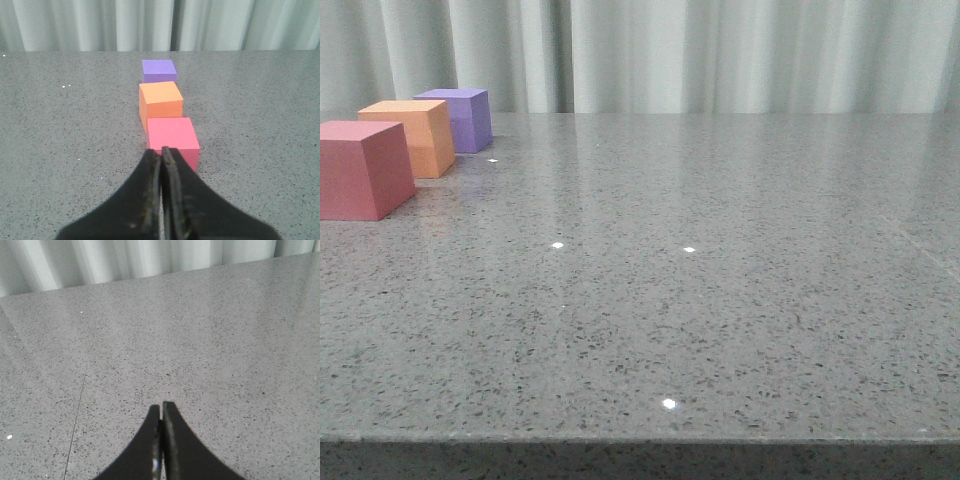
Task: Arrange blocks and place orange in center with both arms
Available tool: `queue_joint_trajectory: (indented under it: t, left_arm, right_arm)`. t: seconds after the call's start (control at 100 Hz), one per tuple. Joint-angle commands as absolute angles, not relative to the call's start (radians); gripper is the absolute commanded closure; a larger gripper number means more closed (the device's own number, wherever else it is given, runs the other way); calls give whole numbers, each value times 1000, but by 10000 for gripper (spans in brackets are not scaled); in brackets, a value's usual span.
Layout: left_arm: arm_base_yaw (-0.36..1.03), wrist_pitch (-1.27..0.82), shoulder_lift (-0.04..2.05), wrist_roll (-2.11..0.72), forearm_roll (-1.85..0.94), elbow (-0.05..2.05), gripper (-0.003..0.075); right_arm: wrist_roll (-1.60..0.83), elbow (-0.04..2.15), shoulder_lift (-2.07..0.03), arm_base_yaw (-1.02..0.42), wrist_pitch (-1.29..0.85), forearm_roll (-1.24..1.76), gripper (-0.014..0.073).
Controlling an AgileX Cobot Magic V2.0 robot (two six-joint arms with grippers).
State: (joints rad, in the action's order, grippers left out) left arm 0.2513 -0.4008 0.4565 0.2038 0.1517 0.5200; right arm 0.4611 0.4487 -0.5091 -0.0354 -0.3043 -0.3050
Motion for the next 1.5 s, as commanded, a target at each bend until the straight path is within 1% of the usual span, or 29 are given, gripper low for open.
queue_joint_trajectory:
  t: [0.0, 0.42, 0.55, 0.7, 0.79, 0.91, 1.31, 1.49]
  left_arm:
    - [250, -321, 460, 205, 143, 547, 741]
    - [250, -319, 460, 205, 143, 547, 741]
    - [235, -260, 455, 205, 173, 531, 741]
    - [154, -73, 405, 205, 135, 432, 741]
    - [99, -15, 366, 205, 131, 368, 741]
    - [66, -9, 293, 205, 135, 281, 741]
    - [66, -9, -35, 205, 158, 19, 741]
    - [66, 23, -33, 205, 191, -40, 741]
  right_arm:
    - [457, 472, -508, -32, -223, -326, 662]
    - [457, 472, -508, -32, -223, -326, 662]
    - [457, 472, -508, -32, -223, -326, 662]
    - [457, 472, -508, -32, -223, -326, 662]
    - [457, 472, -508, -32, -223, -326, 662]
    - [457, 472, -508, -32, -223, -326, 662]
    - [457, 472, -508, -32, -223, -326, 662]
    - [457, 472, -511, -32, -224, -326, 662]
